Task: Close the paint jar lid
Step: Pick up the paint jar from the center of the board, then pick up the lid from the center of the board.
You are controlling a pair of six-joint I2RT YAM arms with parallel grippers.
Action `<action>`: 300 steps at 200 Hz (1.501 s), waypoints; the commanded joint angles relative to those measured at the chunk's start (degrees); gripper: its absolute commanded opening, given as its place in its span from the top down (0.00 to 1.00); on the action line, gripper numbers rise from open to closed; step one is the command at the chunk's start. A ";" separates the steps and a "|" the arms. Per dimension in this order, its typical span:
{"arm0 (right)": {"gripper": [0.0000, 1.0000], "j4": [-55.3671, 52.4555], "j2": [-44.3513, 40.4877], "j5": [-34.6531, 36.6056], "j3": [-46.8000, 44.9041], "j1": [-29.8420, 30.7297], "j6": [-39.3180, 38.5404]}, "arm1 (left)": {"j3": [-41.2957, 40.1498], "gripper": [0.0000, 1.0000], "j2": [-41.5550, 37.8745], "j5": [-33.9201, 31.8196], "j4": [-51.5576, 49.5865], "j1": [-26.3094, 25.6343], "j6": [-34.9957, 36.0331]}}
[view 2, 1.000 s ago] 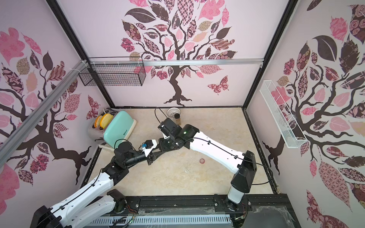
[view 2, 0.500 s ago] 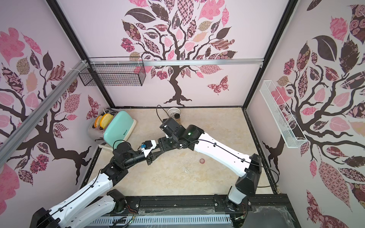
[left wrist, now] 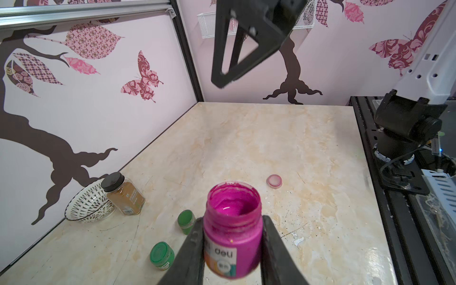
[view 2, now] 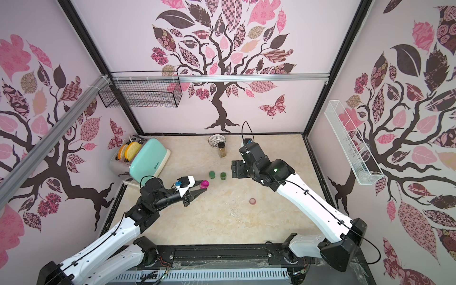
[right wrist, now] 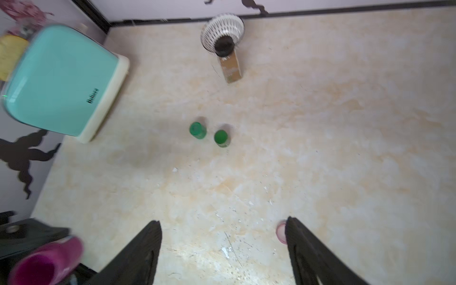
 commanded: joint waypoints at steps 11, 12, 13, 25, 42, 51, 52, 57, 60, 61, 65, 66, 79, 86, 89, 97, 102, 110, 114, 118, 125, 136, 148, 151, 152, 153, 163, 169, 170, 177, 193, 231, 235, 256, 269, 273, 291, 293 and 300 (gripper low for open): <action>0.17 1.12 1.89 0.66 -7.30 -3.81 -1.14 | -0.44 0.77 -1.19 0.88 1.04 -0.19 0.83; 0.17 1.15 2.02 0.65 -7.40 -3.86 -1.17 | -0.44 0.77 -1.27 0.86 1.09 -0.21 0.83; 0.17 1.22 2.18 0.64 -7.62 -3.89 -1.18 | -0.45 0.77 -1.26 0.89 1.07 -0.21 0.83; 0.16 1.75 4.02 0.65 -9.24 -4.31 -1.41 | -0.46 0.77 -1.27 0.93 1.22 -0.20 0.87; 0.16 2.85 6.97 0.46 -11.25 -4.63 -1.96 | -0.45 0.77 -1.17 1.14 1.18 -0.18 0.91; 0.17 3.32 8.89 0.34 -11.91 -4.83 -2.28 | -0.45 0.77 -1.21 1.19 1.23 -0.18 0.91; 0.18 3.31 9.13 0.35 -11.99 -4.86 -2.31 | -0.45 0.77 -1.23 1.19 1.19 -0.16 0.91; 0.19 3.43 10.24 0.09 -12.17 -5.05 -2.53 | -0.47 0.77 -1.25 1.14 1.17 -0.19 0.91; 0.19 3.40 10.90 -0.02 -12.21 -5.14 -2.66 | -0.50 0.77 -1.25 1.13 1.15 -0.14 0.91; 0.19 3.44 11.10 -0.05 -12.18 -5.19 -2.68 | -0.47 0.77 -1.25 1.16 1.14 -0.18 0.91; 0.20 3.32 11.98 -0.01 -12.16 -5.19 -2.84 | -0.46 0.77 -1.33 1.17 1.14 -0.15 0.91; 0.20 3.27 12.21 0.00 -12.15 -5.21 -2.90 | -0.46 0.77 -1.33 1.18 1.14 -0.14 0.91; 0.24 2.85 14.69 -0.06 -12.16 -5.61 -3.20 | -0.54 0.77 -1.43 1.19 1.12 -0.16 0.99; 0.25 2.75 15.68 -0.29 -12.38 -5.91 -3.22 | -0.55 0.77 -1.43 1.25 1.14 -0.20 0.96; 0.26 2.70 16.04 -0.47 -12.41 -5.94 -3.22 | -0.56 0.77 -1.39 1.25 1.14 -0.14 1.00; 0.26 2.83 16.92 -0.98 -12.87 -6.26 -3.35 | -0.46 0.77 -1.35 1.22 1.14 -0.16 1.00; 0.26 2.86 17.40 -1.12 -13.15 -6.33 -3.39 | -0.45 0.77 -1.27 1.27 1.14 -0.13 1.00; 0.26 2.86 18.11 -1.19 -13.67 -6.38 -3.39 | -0.49 0.77 -1.26 1.36 1.14 -0.17 1.00; 0.26 2.86 18.38 -1.29 -13.92 -6.38 -3.39 | -0.47 0.77 -1.30 1.31 1.14 -0.19 1.00; 0.26 2.86 18.64 -1.42 -14.09 -6.35 -3.39 | -0.44 0.77 -1.27 1.34 1.14 -0.14 1.00; 0.27 2.91 18.98 -1.77 -14.42 -6.46 -3.32 | -0.45 0.77 -1.30 1.33 1.13 -0.19 0.96; 0.27 3.05 19.37 -2.01 -15.06 -6.46 -3.09 | -0.45 0.77 -1.34 1.31 1.09 -0.18 1.00; 0.28 3.51 19.47 -2.20 -15.91 -6.53 -2.79 | -0.47 0.77 -1.25 1.39 1.13 -0.19 1.00; 0.28 3.61 19.47 -2.20 -16.17 -6.59 -2.72 | -0.45 0.77 -1.27 1.38 1.11 -0.14 0.95; 0.28 3.63 19.47 -2.23 -16.23 -6.53 -2.70 | -0.50 0.77 -1.26 1.42 1.12 -0.14 0.97; 0.28 3.69 19.47 -2.30 -16.30 -6.58 -2.70 | -0.47 0.77 -1.30 1.44 1.13 -0.18 0.99; 0.29 3.98 19.80 -2.36 -16.75 -6.70 -2.61 | -0.45 0.77 -1.31 1.42 1.14 -0.13 0.99; 0.30 4.12 20.10 -2.45 -16.97 -6.72 -2.60 | -0.44 0.77 -1.26 1.41 1.07 -0.13 1.00; 0.31 4.20 20.14 -2.45 -17.07 -6.77 -2.60 | -0.45 0.77 -1.30 1.44 1.02 -0.18 0.96; 0.31 4.27 20.50 -2.69 -17.43 -6.85 -2.46 | -0.45 0.77 -1.25 1.52 1.03 -0.21 1.00; 0.33 5.01 21.05 -3.16 -18.27 -6.88 -2.13 | -0.49 0.77 -1.25 1.50 1.05 -0.15 1.00; 0.40 6.72 21.19 -4.16 -19.88 -6.98 -1.22 | -0.45 0.77 -1.20 1.64 1.05 -0.15 1.00; 0.40 6.81 21.27 -4.27 -19.96 -6.97 -1.12 | -0.46 0.77 -1.19 1.64 1.05 -0.16 1.00; 0.44 7.50 21.57 -5.09 -20.58 -6.99 -0.63 | -0.45 0.77 -0.99 1.79 1.05 -0.15 1.00; 0.47 7.85 21.75 -5.63 -20.90 -6.99 -0.42 | -0.46 0.77 -0.93 1.80 1.03 -0.19 1.00; 0.48 7.87 21.76 -5.72 -21.02 -6.97 -0.35 | -0.47 0.77 -0.95 1.83 1.04 -0.18 1.04; 0.50 7.86 21.91 -5.98 -21.29 -6.99 -0.10 | -0.32 0.77 -0.68 1.96 1.05 -0.16 0.98; 0.50 7.87 21.93 -6.01 -21.29 -6.97 -0.07 | -0.35 0.77 -0.64 2.02 1.05 -0.16 1.00; 0.50 7.72 21.93 -5.98 -21.38 -6.94 -0.01 | -0.29 0.77 -0.63 2.03 0.97 -0.18 0.98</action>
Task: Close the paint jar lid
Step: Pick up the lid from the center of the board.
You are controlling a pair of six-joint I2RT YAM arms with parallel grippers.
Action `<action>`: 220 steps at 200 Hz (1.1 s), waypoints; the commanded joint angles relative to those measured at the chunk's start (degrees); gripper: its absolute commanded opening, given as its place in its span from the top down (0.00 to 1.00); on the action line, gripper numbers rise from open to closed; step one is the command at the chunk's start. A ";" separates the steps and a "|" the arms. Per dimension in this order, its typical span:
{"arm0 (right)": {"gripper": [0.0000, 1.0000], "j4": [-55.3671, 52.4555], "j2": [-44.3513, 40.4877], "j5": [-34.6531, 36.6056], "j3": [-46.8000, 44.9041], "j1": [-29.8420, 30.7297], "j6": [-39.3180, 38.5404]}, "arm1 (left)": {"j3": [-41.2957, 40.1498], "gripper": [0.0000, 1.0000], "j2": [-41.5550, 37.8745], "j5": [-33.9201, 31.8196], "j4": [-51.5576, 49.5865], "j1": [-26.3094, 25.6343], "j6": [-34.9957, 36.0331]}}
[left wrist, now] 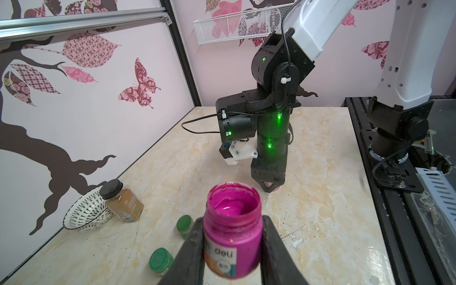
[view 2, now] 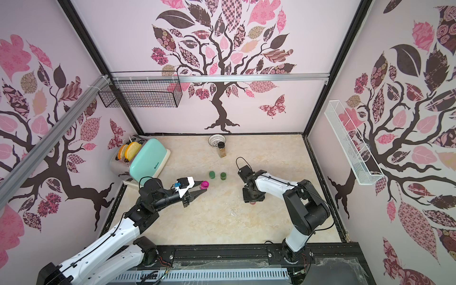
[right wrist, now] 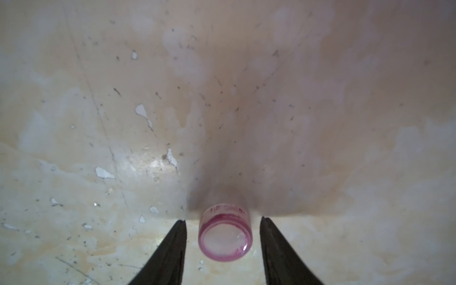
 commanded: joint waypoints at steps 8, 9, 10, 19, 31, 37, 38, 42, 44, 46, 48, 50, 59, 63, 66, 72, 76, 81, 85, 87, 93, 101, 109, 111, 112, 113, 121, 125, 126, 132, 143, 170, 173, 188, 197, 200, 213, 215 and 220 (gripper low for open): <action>0.51 0.29 0.46 -0.65 -0.17 -0.30 1.02 | -0.31 0.77 -0.01 0.74 0.79 -0.12 0.37; 0.51 0.29 0.45 -0.64 -0.22 -0.26 1.02 | -0.33 0.77 -0.01 0.74 0.79 -0.16 0.37; 0.51 0.29 0.45 -0.63 -0.24 -0.28 1.02 | -0.33 0.77 0.00 0.74 0.79 -0.14 0.37; 0.53 0.20 0.38 -0.73 -0.35 -0.27 1.09 | -0.33 0.77 -0.06 0.74 0.79 -0.14 0.37; 0.54 0.02 0.28 -0.64 -0.27 -0.25 1.10 | -0.33 0.77 -0.07 0.76 0.79 -0.11 0.42; 0.54 -0.02 0.27 -0.69 -0.35 -0.23 1.12 | -0.32 0.77 -0.13 0.75 0.78 -0.11 0.39; 0.54 -0.04 0.27 -0.62 -0.35 -0.27 1.16 | -0.33 0.77 -0.11 0.79 0.79 -0.16 0.38; 0.55 -0.06 0.27 -0.55 -0.35 -0.28 1.17 | -0.32 0.76 -0.07 0.87 0.79 -0.14 0.36; 0.55 -0.13 0.27 -0.56 -0.35 -0.30 1.16 | -0.34 0.76 -0.08 0.90 0.79 -0.18 0.39; 0.55 -0.08 0.27 -0.57 -0.38 -0.26 1.19 | -0.34 0.76 -0.09 0.85 0.79 -0.15 0.37; 0.55 -0.07 0.27 -0.50 -0.36 -0.29 1.15 | -0.34 0.76 -0.13 0.90 0.79 -0.12 0.43; 0.55 -0.07 0.23 -0.47 -0.42 -0.30 1.18 | -0.34 0.76 -0.14 0.89 0.75 -0.16 0.45; 0.56 -0.07 0.27 -0.49 -0.53 -0.26 1.22 | -0.30 0.76 -0.10 0.88 0.79 -0.16 0.37; 0.57 -0.15 0.27 -0.54 -0.57 -0.27 1.28 | -0.34 0.76 -0.09 0.90 0.79 -0.13 0.38; 0.57 -0.15 0.32 -0.50 -0.61 -0.29 1.28 | -0.34 0.76 -0.11 0.96 0.79 -0.11 0.40; 0.58 -0.15 0.36 -0.46 -0.69 -0.29 1.28 | -0.32 0.76 -0.15 0.93 0.79 -0.18 0.37; 0.58 -0.14 0.29 -0.48 -0.69 -0.24 1.28 | -0.34 0.76 -0.09 0.97 0.79 -0.19 0.44; 0.59 -0.15 0.27 -0.52 -0.70 -0.26 1.28 | -0.34 0.76 -0.09 0.92 0.77 -0.17 0.45; 0.59 -0.15 0.27 -0.46 -0.77 -0.30 1.36 | -0.32 0.76 -0.09 0.97 0.77 -0.15 0.43; 0.59 -0.15 0.27 -0.45 -0.78 -0.30 1.37 | -0.34 0.76 -0.09 0.95 0.79 -0.12 0.45; 0.61 -0.15 0.20 -0.48 -0.85 -0.26 1.37 | -0.34 0.76 -0.09 1.00 0.79 -0.13 0.45; 0.61 -0.15 0.08 -0.56 -0.85 -0.24 1.37 | -0.34 0.76 -0.09 1.05 0.79 -0.19 0.46; 0.62 -0.14 -0.06 -0.65 -0.87 -0.29 1.30 | -0.35 0.76 -0.09 1.09 0.75 -0.12 0.46; 0.63 -0.15 -0.12 -0.63 -0.80 -0.28 1.35 | -0.30 0.76 -0.09 1.09 0.78 -0.11 0.46; 0.63 -0.15 -0.10 -0.63 -0.75 -0.29 1.36 | -0.32 0.76 -0.09 1.09 0.79 -0.16 0.46; 0.63 -0.20 -0.13 -0.72 -0.75 -0.30 1.36 | -0.33 0.76 -0.18 1.09 0.79 -0.13 0.46; 0.64 -0.31 -0.38 -0.90 -0.66 -0.29 1.27 | -0.33 0.76 -0.21 1.22 0.79 -0.13 0.45; 0.64 -0.37 -0.50 -1.02 -0.55 -0.26 1.13 | -0.31 0.76 -0.23 1.23 0.79 -0.12 0.46; 0.64 -0.40 -0.51 -1.05 -0.54 -0.28 1.12 | -0.32 0.76 -0.20 1.29 0.79 -0.16 0.46; 0.64 -0.50 -0.75 -1.16 -0.32 -0.28 1.01 | -0.30 0.76 -0.20 1.33 0.79 -0.15 0.49; 0.65 -0.99 -1.30 -1.38 0.28 -0.24 0.82 | -0.30 0.76 -0.24 1.59 0.78 -0.19 0.54; 0.67 -3.13 -4.28 -2.58 2.59 -0.18 0.03 | -0.34 0.76 -0.10 2.94 0.79 -0.24 0.54; 0.67 -3.38 -4.83 -2.89 2.96 -0.21 -0.14 | -0.34 0.76 -0.07 3.13 0.78 -0.20 0.54; 0.68 -4.99 -7.88 -5.02 5.22 -0.22 -0.80 | -0.32 0.76 0.08 4.36 0.79 -0.20 0.72; 0.68 -5.89 -9.88 -7.26 6.80 -0.22 -1.08 | -0.25 0.76 0.22 5.17 0.78 -0.24 0.80; 0.68 -6.08 -10.57 -8.06 7.41 -0.14 -1.09 | -0.25 0.76 0.26 5.48 0.79 -0.22 0.81; 0.68 -7.15 -13.53 -11.68 10.00 0.00 -1.09 | -0.23 0.76 0.33 6.42 0.79 -0.25 0.89; 0.68 -7.29 -14.03 -12.25 10.45 0.06 -1.09 | -0.20 0.77 0.37 6.58 0.79 -0.21 0.89; 0.68 -7.57 -15.01 -13.66 11.47 0.13 -0.94 | -0.21 0.77 0.39 6.77 0.79 -0.24 0.89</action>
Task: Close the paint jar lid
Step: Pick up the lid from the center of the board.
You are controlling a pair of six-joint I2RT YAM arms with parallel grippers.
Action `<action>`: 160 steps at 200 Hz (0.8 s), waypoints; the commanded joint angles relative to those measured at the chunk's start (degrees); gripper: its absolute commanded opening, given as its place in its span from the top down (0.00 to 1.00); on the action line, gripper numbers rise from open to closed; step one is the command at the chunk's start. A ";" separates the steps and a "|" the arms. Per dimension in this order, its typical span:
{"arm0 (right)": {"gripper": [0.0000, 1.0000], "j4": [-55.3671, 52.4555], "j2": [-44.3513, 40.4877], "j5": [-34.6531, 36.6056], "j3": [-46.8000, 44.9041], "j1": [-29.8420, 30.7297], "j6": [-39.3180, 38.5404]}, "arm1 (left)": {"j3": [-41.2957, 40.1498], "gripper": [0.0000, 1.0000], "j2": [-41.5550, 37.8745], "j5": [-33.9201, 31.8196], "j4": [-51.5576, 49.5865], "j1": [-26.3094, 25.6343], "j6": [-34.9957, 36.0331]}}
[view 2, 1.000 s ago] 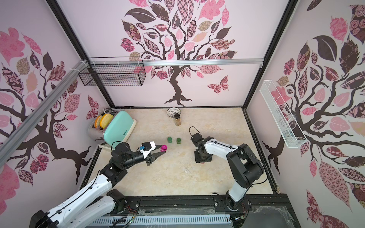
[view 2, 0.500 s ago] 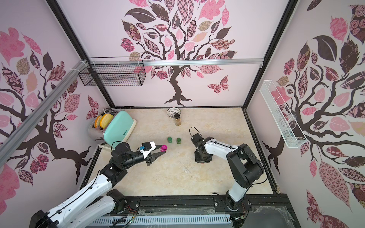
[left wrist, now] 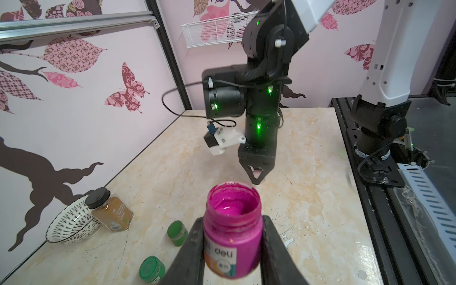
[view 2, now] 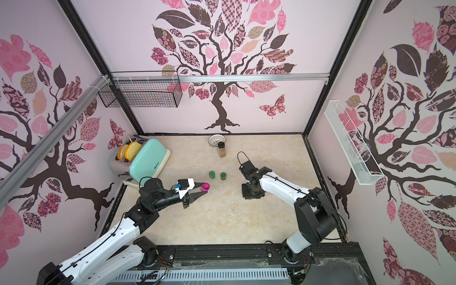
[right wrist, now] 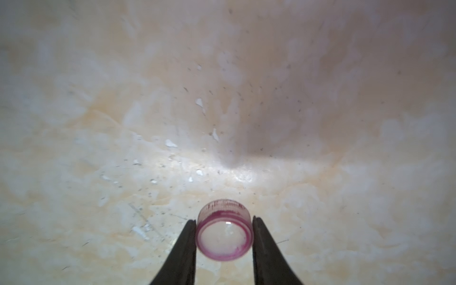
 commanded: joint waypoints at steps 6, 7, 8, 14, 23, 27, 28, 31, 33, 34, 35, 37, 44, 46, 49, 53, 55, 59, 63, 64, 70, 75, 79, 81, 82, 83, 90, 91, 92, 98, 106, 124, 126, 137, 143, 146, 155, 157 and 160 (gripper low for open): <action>0.69 -2.91 -6.96 -8.89 6.98 0.35 -0.36 | -0.18 0.77 0.29 3.05 0.79 -0.18 0.50; 0.69 -2.97 -7.15 -9.17 7.21 0.41 -0.32 | -0.17 0.77 0.26 3.10 0.79 -0.18 0.51; 0.69 -3.05 -7.33 -9.40 7.45 0.44 -0.21 | -0.17 0.77 0.25 3.13 0.79 -0.18 0.52; 0.69 -3.32 -8.29 -11.02 8.72 0.74 0.31 | -0.17 0.77 0.36 3.37 0.79 -0.20 0.52; 0.69 -3.63 -9.50 -13.02 10.72 1.36 1.21 | -0.21 0.77 0.45 3.91 0.79 -0.18 0.52; 0.69 -3.67 -9.95 -13.77 11.62 1.71 1.60 | -0.09 0.77 0.54 4.06 0.79 -0.18 0.52; 0.69 -3.71 -10.00 -13.90 11.81 1.83 1.67 | -0.08 0.77 0.61 4.14 0.79 -0.18 0.52; 0.70 -3.75 -10.31 -14.36 12.42 2.21 2.03 | -0.08 0.77 0.64 4.24 0.79 -0.18 0.52; 0.70 -3.81 -10.45 -14.57 12.81 2.40 2.25 | -0.08 0.77 0.69 4.39 0.79 -0.24 0.52; 0.70 -3.82 -10.52 -14.69 12.98 2.53 2.30 | 0.01 0.77 0.73 4.43 0.70 -0.21 0.52; 0.70 -3.82 -10.60 -14.80 13.24 2.68 2.37 | 0.01 0.77 0.75 4.45 0.66 -0.24 0.52; 0.70 -3.87 -10.70 -15.01 13.59 2.95 2.54 | 0.03 0.77 0.81 4.53 0.69 -0.19 0.52; 0.70 -3.98 -10.91 -15.48 15.11 4.01 2.94 | 0.04 0.77 0.95 4.86 0.70 -0.18 0.52; 0.70 -4.04 -10.93 -15.57 15.50 4.41 3.03 | 0.06 0.77 0.99 4.90 0.64 -0.18 0.52; 0.70 -4.17 -10.87 -15.64 16.18 4.88 3.13 | 0.09 0.77 1.04 5.09 0.57 -0.18 0.52; 0.70 -4.38 -10.76 -15.76 17.12 5.65 3.22 | 0.17 0.77 1.11 5.13 0.42 -0.18 0.52; 0.70 -4.49 -10.70 -15.78 17.57 6.11 3.23 | 0.23 0.77 1.18 5.16 0.30 -0.22 0.59; 0.70 -4.80 -10.47 -15.83 18.48 6.91 3.23 | 0.27 0.77 1.21 5.26 0.15 -0.19 0.61; 0.70 -5.11 -10.15 -15.83 19.35 7.63 3.32 | 0.30 0.77 1.20 5.26 0.05 -0.20 0.69; 0.70 -5.17 -10.10 -15.81 19.63 7.83 3.36 | 0.37 0.77 1.20 5.26 0.02 -0.19 0.70; 0.70 -5.63 -9.56 -15.78 20.90 8.84 3.49 | 0.41 0.77 1.29 5.35 0.00 -0.18 0.69; 0.70 -5.97 -9.10 -15.78 22.11 9.60 3.56 | 0.43 0.77 1.29 5.42 0.00 -0.18 0.70; 0.70 -6.17 -8.73 -15.81 22.77 10.12 3.63 | 0.38 0.77 1.26 5.46 0.00 -0.23 0.70; 0.70 -6.28 -8.54 -15.85 23.22 10.37 3.66 | 0.37 0.77 1.27 5.44 0.00 -0.24 0.70; 0.70 -6.29 -8.46 -15.86 23.37 10.56 3.71 | 0.41 0.77 1.24 5.49 0.00 -0.25 0.70; 0.70 -6.33 -8.38 -15.86 23.57 10.70 3.74 | 0.38 0.77 1.22 5.46 0.00 -0.21 0.74; 0.70 -6.45 -7.77 -15.78 24.68 11.53 3.91 | 0.37 0.77 1.22 5.44 0.00 -0.20 0.74; 0.70 -6.46 -7.69 -15.78 24.85 11.71 3.93 | 0.41 0.77 1.22 5.44 0.00 -0.23 0.76; 0.70 -6.55 -7.60 -15.78 24.97 11.85 3.93 | 0.39 0.77 1.21 5.44 0.00 -0.21 0.78; 0.70 -6.60 -7.08 -15.78 25.79 12.49 4.02 | 0.36 0.77 1.18 5.51 0.00 -0.18 0.74; 0.70 -6.85 -6.42 -15.66 26.73 13.45 3.99 | 0.36 0.77 1.18 5.53 0.00 -0.20 0.79; 0.70 -7.69 -4.93 -15.57 28.64 15.16 3.81 | 0.40 0.77 1.20 5.61 0.00 -0.27 0.79; 0.70 -7.76 -4.71 -15.53 28.80 15.32 3.73 | 0.37 0.77 1.21 5.62 0.00 -0.29 0.79; 0.70 -7.85 -4.06 -15.35 29.50 16.26 3.76 | 0.40 0.77 1.21 5.71 0.00 -0.27 0.87; 0.70 -7.94 -3.70 -15.34 29.74 16.62 3.76 | 0.43 0.77 1.20 5.79 0.00 -0.28 0.87; 0.70 -8.00 -3.57 -15.36 29.81 16.79 3.76 | 0.45 0.77 1.21 5.81 0.00 -0.33 0.87; 0.70 -8.21 -3.06 -15.34 30.25 17.14 3.76 | 0.45 0.77 1.15 5.77 0.00 -0.31 0.87; 0.70 -8.29 -2.99 -15.28 30.32 17.22 3.76 | 0.45 0.77 1.19 5.76 0.00 -0.28 0.87; 0.70 -8.37 -2.91 -15.30 30.38 17.29 3.76 | 0.44 0.77 1.21 5.79 0.00 -0.28 0.95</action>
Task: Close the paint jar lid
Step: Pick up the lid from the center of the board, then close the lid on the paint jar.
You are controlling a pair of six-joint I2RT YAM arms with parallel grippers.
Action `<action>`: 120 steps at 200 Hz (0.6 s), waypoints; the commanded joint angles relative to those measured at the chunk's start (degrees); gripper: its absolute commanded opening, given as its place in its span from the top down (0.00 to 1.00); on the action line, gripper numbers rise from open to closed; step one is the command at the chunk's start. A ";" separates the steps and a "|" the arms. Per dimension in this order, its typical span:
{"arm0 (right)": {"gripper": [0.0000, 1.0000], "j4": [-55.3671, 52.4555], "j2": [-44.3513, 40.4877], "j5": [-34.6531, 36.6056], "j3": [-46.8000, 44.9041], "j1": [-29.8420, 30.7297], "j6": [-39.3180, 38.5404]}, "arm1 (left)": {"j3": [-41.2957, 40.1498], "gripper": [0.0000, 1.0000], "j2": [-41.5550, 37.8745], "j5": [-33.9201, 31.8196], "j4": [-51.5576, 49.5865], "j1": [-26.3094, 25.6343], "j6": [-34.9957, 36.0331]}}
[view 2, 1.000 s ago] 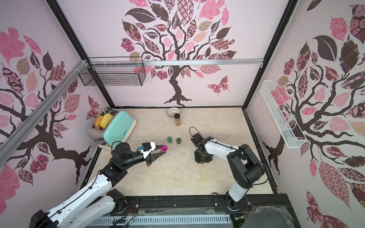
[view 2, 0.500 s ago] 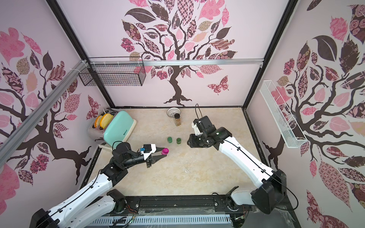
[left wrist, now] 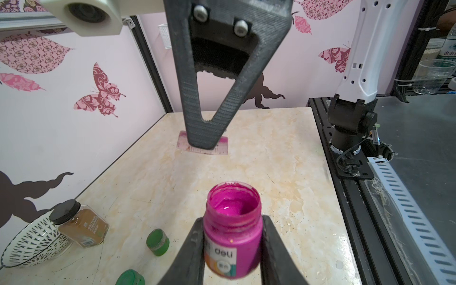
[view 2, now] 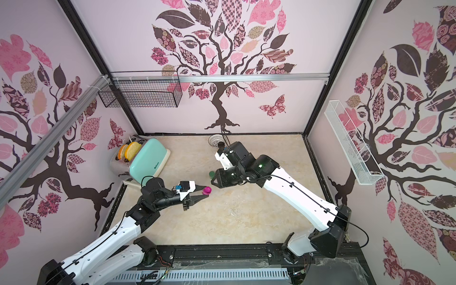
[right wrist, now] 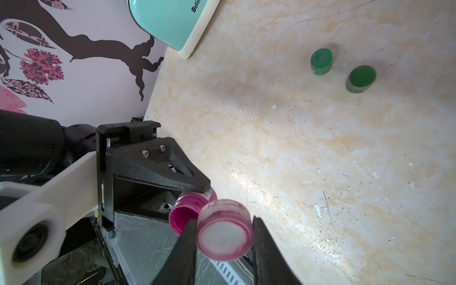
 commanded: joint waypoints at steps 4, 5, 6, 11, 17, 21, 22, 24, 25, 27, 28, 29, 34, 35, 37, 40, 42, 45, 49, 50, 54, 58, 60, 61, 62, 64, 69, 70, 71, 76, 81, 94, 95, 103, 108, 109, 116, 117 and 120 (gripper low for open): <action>0.70 -1.77 0.89 -0.01 2.65 1.15 0.07 | 0.45 0.77 -0.09 0.79 0.17 -0.27 0.63; 0.70 -1.79 0.92 0.00 2.65 1.25 0.07 | 0.45 0.77 -0.11 0.81 0.17 -0.27 0.63; 0.70 -1.79 0.94 0.00 2.66 1.25 0.07 | 0.45 0.77 -0.12 0.78 0.17 -0.27 0.63; 0.70 -1.79 1.03 -0.04 2.66 1.34 0.11 | 0.45 0.77 -0.04 0.82 0.17 -0.27 0.64; 0.70 -1.80 1.09 -0.13 2.66 1.49 0.15 | 0.45 0.77 -0.04 0.81 0.17 -0.27 0.63; 0.70 -1.80 1.23 -0.17 2.71 1.64 0.16 | 0.37 0.77 -0.06 0.85 0.17 -0.27 0.63; 0.70 -1.80 1.27 -0.17 2.73 1.71 0.16 | 0.41 0.77 -0.05 0.84 0.17 -0.27 0.63; 0.70 -1.80 1.29 -0.17 2.74 1.83 0.16 | 0.37 0.77 -0.06 0.83 0.17 -0.27 0.63; 0.70 -1.80 1.34 -0.17 2.74 1.85 0.16 | 0.41 0.77 -0.05 0.83 0.17 -0.27 0.63; 0.70 -1.80 1.38 -0.17 2.75 1.89 0.16 | 0.44 0.77 -0.04 0.85 0.17 -0.27 0.64; 0.70 -1.80 1.38 -0.17 2.75 1.97 0.16 | 0.40 0.77 -0.08 0.84 0.17 -0.27 0.64; 0.70 -1.80 1.43 -0.17 2.75 1.96 0.16 | 0.38 0.77 -0.06 0.88 0.17 -0.31 0.64; 0.70 -1.80 1.47 -0.17 2.75 2.14 0.16 | 0.38 0.77 -0.04 0.87 0.17 -0.27 0.64; 0.70 -1.84 1.52 -0.17 2.75 2.22 0.16 | 0.42 0.77 -0.04 0.85 0.17 -0.27 0.64; 0.70 -1.81 1.51 -0.17 2.75 2.22 0.20 | 0.42 0.77 0.01 0.83 0.17 -0.27 0.68; 0.69 -1.86 1.59 -0.17 2.76 2.31 0.23 | 0.41 0.77 -0.06 0.83 0.17 -0.27 0.64; 0.69 -1.88 1.66 -0.17 2.75 2.38 0.24 | 0.40 0.77 -0.04 0.90 0.17 -0.27 0.66; 0.69 -1.88 1.72 -0.17 2.77 2.42 0.24 | 0.43 0.77 -0.05 0.84 0.15 -0.27 0.65; 0.69 -1.93 1.75 -0.17 2.74 2.53 0.30 | 0.38 0.77 -0.04 0.83 0.10 -0.27 0.70; 0.69 -1.95 1.79 -0.17 2.79 2.55 0.31 | 0.37 0.77 -0.08 0.83 0.14 -0.27 0.67; 0.69 -2.02 1.87 -0.17 2.81 2.68 0.33 | 0.41 0.77 -0.09 0.88 0.17 -0.27 0.72; 0.69 -2.06 1.98 -0.22 2.92 2.73 0.32 | 0.36 0.77 -0.04 0.84 0.09 -0.20 0.72; 0.69 -2.06 1.95 -0.25 2.99 2.75 0.33 | 0.36 0.77 -0.04 0.83 0.09 -0.25 0.72; 0.69 -2.06 1.98 -0.21 3.00 2.79 0.33 | 0.41 0.77 -0.04 0.83 0.09 -0.26 0.72; 0.69 -2.06 1.99 -0.19 2.96 2.81 0.37 | 0.43 0.77 -0.04 0.83 0.09 -0.26 0.72; 0.69 -2.00 1.98 -0.18 3.02 2.90 0.41 | 0.42 0.77 -0.10 0.87 0.09 -0.26 0.72; 0.69 -1.97 1.95 -0.17 3.01 3.06 0.42 | 0.38 0.77 -0.04 0.83 0.02 -0.30 0.72; 0.69 -1.97 2.02 -0.17 3.01 3.12 0.46 | 0.46 0.77 -0.04 0.83 0.05 -0.33 0.72; 0.70 -1.93 1.97 -0.22 3.01 3.11 0.48 | 0.41 0.77 -0.04 0.83 0.03 -0.30 0.72; 0.69 -1.86 2.02 -0.26 3.08 3.21 0.46 | 0.42 0.77 -0.04 0.87 0.00 -0.28 0.72; 0.69 -1.80 2.04 -0.26 3.09 3.27 0.63 | 0.38 0.77 -0.04 0.83 -0.04 -0.27 0.72; 0.69 -1.62 2.22 -0.35 3.33 3.67 0.85 | 0.45 0.77 -0.04 0.83 0.00 -0.27 0.72; 0.69 -1.62 2.25 -0.35 3.34 3.69 0.85 | 0.41 0.77 -0.04 0.83 0.00 -0.27 0.72; 0.69 -1.62 2.45 -0.35 3.53 3.97 0.86 | 0.45 0.77 -0.06 0.83 0.08 -0.27 0.81; 0.69 -1.62 2.64 -0.35 3.60 4.24 0.91 | 0.43 0.77 -0.04 0.83 0.01 -0.27 0.81; 0.69 -1.62 2.67 -0.35 3.61 4.29 0.93 | 0.44 0.77 -0.08 0.83 0.01 -0.27 0.81; 0.69 -1.62 2.87 -0.35 3.93 4.46 0.94 | 0.41 0.77 -0.04 0.86 0.01 -0.27 0.81; 0.69 -1.62 2.88 -0.35 3.91 4.48 0.94 | 0.43 0.77 -0.04 0.93 0.01 -0.27 0.81; 0.68 -1.62 2.94 -0.36 3.98 4.62 1.02 | 0.45 0.77 -0.04 0.92 0.01 -0.27 0.81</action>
